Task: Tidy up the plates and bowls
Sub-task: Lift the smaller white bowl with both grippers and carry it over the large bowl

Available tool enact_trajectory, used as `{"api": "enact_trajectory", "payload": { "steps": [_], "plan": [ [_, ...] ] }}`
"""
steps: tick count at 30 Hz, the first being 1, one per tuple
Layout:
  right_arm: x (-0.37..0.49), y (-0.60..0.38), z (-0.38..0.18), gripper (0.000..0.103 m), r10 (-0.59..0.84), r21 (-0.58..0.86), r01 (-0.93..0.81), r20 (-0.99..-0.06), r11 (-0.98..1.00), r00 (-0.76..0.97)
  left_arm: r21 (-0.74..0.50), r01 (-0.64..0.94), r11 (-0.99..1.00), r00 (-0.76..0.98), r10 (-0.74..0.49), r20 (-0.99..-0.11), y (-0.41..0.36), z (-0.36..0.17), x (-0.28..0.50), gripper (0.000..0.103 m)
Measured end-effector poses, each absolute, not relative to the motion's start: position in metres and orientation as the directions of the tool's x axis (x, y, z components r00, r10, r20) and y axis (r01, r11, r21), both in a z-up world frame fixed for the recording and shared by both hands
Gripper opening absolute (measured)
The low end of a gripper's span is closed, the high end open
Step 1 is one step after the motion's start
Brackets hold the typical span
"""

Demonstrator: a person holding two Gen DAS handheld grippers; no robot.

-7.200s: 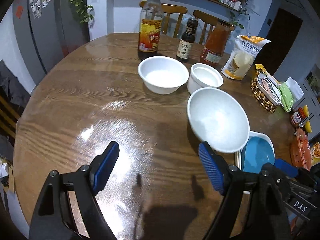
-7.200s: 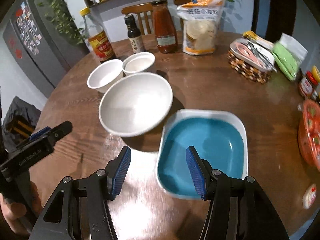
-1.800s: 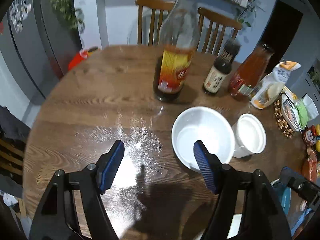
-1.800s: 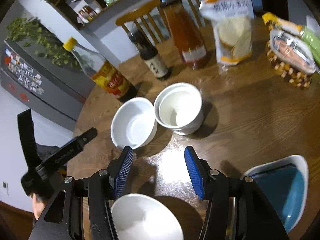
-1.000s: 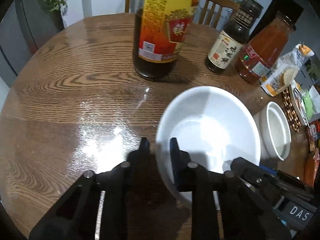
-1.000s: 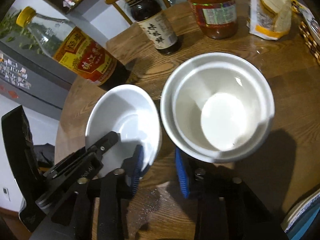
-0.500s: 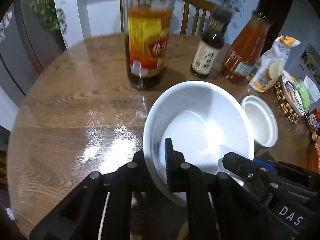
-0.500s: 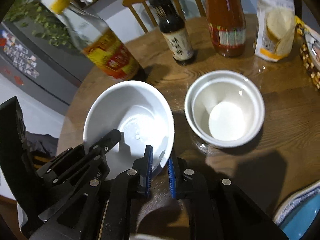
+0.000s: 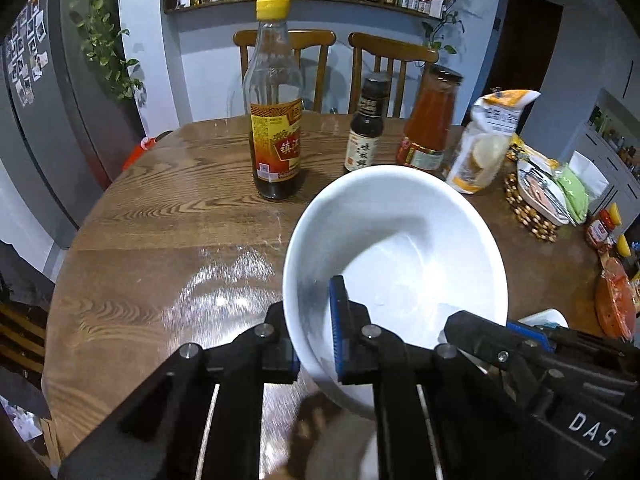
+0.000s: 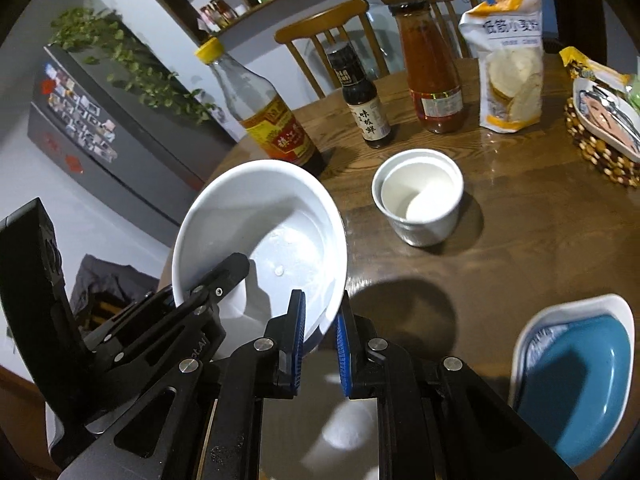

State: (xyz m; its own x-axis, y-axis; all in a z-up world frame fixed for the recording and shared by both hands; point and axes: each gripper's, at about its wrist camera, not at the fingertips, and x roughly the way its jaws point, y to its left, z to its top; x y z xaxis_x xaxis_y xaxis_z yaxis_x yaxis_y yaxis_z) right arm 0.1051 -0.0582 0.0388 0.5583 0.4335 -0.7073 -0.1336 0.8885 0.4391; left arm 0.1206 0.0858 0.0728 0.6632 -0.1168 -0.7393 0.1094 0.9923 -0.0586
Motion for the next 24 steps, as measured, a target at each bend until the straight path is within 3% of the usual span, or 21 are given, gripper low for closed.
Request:
{"api": "enact_trajectory", "payload": {
  "steps": [24],
  "plan": [
    [0.022, -0.083, 0.024, 0.016, 0.476, 0.438, -0.198, -0.728, 0.877, 0.494, 0.0, 0.059, 0.998, 0.674, -0.04, -0.738, 0.049, 0.066, 0.024, 0.013]
  ]
}}
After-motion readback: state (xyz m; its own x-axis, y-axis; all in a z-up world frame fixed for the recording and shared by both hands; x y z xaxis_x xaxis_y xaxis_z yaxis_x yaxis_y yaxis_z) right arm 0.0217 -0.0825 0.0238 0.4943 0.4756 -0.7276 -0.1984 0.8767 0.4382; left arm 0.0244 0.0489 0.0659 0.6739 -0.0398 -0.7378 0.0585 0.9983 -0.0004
